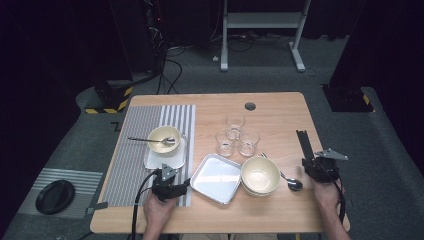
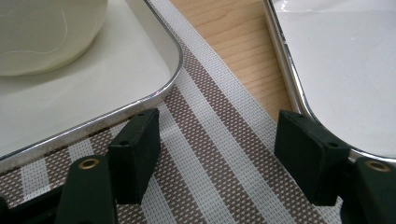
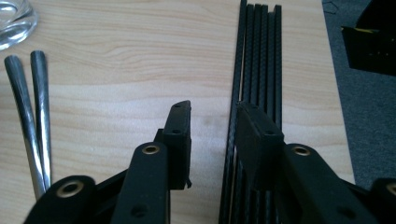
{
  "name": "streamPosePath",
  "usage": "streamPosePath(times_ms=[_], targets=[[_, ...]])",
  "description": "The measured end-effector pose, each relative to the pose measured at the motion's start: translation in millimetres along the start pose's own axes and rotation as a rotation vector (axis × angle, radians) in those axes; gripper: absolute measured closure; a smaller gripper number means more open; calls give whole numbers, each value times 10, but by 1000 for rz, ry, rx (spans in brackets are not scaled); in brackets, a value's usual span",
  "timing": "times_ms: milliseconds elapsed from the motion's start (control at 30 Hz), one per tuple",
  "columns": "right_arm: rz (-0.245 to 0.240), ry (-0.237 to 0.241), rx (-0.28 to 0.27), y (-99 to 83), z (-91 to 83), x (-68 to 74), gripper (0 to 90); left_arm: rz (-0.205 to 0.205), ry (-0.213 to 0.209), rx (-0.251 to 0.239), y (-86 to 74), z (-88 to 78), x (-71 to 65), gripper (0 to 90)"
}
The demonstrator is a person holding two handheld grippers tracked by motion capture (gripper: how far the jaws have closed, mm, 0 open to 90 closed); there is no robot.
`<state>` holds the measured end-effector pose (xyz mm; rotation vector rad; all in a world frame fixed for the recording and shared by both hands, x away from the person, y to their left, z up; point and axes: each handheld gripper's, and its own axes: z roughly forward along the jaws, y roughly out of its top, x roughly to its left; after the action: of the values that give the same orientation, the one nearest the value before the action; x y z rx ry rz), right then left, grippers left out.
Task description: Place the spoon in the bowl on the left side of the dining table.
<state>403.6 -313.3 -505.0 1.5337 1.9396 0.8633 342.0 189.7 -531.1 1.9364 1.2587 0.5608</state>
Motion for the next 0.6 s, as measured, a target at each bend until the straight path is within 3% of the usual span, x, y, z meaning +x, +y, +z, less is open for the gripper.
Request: streamPosePath(times_ms=[133, 600], targets=[[-18, -4, 0, 65, 14, -4, 680, 0, 0, 0, -1, -1, -1, 317], [-3, -1, 25, 138, 142, -43, 756, 0, 0, 0, -1, -1, 0, 316]])
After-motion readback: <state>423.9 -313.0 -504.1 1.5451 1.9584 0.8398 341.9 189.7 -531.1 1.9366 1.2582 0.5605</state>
